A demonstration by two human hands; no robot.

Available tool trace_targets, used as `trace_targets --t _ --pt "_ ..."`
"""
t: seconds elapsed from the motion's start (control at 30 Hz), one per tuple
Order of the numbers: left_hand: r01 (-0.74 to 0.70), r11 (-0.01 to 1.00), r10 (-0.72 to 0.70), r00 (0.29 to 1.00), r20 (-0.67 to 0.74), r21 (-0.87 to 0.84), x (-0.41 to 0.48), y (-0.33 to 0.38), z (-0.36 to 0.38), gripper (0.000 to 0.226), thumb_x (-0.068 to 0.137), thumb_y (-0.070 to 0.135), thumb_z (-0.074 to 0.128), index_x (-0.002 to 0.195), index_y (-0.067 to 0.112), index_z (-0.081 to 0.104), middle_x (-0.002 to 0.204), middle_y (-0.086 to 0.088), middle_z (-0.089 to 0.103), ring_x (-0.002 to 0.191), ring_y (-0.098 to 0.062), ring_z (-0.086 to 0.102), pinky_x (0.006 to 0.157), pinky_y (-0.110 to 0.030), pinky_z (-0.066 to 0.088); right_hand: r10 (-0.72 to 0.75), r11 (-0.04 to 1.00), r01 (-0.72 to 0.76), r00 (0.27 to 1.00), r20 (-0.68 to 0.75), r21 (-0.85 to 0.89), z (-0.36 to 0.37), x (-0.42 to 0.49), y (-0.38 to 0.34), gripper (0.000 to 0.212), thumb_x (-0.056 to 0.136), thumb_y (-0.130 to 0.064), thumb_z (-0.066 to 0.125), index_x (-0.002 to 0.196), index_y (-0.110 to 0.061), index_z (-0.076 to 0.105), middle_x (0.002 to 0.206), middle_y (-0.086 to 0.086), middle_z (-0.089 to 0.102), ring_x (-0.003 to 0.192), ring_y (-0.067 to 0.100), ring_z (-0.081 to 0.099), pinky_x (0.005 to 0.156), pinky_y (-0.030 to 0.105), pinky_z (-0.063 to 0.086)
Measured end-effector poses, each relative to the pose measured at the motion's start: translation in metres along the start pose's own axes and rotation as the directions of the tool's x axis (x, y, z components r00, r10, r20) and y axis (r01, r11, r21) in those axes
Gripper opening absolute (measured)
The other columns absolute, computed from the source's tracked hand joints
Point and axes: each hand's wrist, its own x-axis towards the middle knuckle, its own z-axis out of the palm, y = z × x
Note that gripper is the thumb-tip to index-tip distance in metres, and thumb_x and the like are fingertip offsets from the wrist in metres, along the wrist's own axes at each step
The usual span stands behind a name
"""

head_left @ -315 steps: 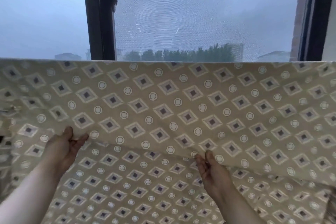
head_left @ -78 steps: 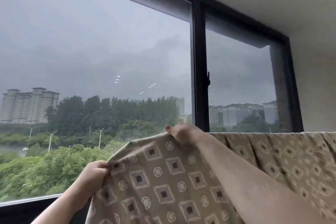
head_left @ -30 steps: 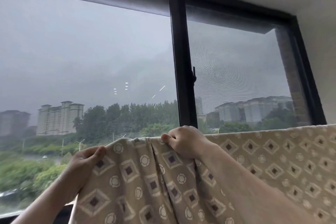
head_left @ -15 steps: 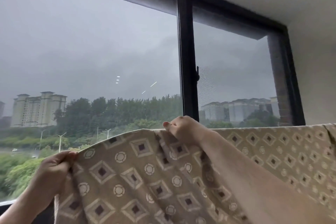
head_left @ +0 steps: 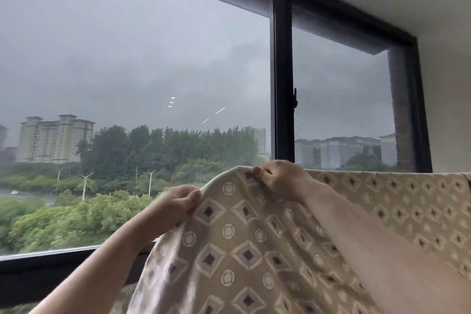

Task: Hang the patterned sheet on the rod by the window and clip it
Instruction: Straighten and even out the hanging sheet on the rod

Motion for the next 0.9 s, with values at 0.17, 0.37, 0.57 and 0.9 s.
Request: trace_targets --t 0.17,0.37,0.57,0.9 --pt "-0.101 0.901 0.178 0.973 -0.148 0.421 0.004 -0.012 0.019 0.042 0.085 0.025 0.070 0.055 0.020 0.042 0.048 0.009 0.041 0.049 -0.005 0.034 0.053 -0.031 0.033 -0.051 0.993 0.038 0.991 -0.121 -0.109 0.015 -0.008 -0.010 0.029 0.096 -0.053 0.041 0.088 -0.025 0.045 0.096 0.002 0.059 0.097 0.026 0.053 0.092 0.042 0.036" --pt "-0.178 0.702 0.328 0.940 -0.090 0.690 0.008 -0.024 -0.015 0.035 0.084 0.050 0.062 0.070 0.019 0.056 0.064 0.008 0.058 0.060 -0.012 0.057 0.056 -0.031 0.046 -0.077 0.994 0.057 0.970 -0.230 -0.094 0.038 0.000 0.003 0.023 0.093 -0.051 0.043 0.090 -0.029 0.043 0.099 0.002 0.060 0.097 0.026 0.053 0.089 0.039 0.033" --pt "0.040 0.951 0.070 0.938 -0.340 0.308 0.016 -0.048 0.015 0.033 0.085 0.041 0.059 0.064 0.016 0.052 0.059 0.007 0.055 0.060 -0.015 0.049 0.054 -0.030 0.039 -0.005 0.996 -0.011 0.985 -0.174 -0.090 0.052 0.022 -0.002 0.029 0.088 -0.041 0.044 0.109 -0.022 0.052 0.116 0.006 0.058 0.111 0.028 0.050 0.099 0.040 0.031" --pt "0.093 0.952 -0.022 0.971 -0.240 0.290 0.046 -0.059 0.038 0.017 0.085 0.014 0.062 0.072 0.021 0.055 0.068 0.005 0.059 0.063 -0.011 0.053 0.055 -0.027 0.037 0.030 0.999 -0.034 0.991 -0.131 -0.025 0.088 0.034 0.018 0.076 0.087 -0.030 0.047 0.153 -0.021 0.010 0.160 0.005 0.012 0.148 0.024 0.005 0.122 0.042 -0.001"
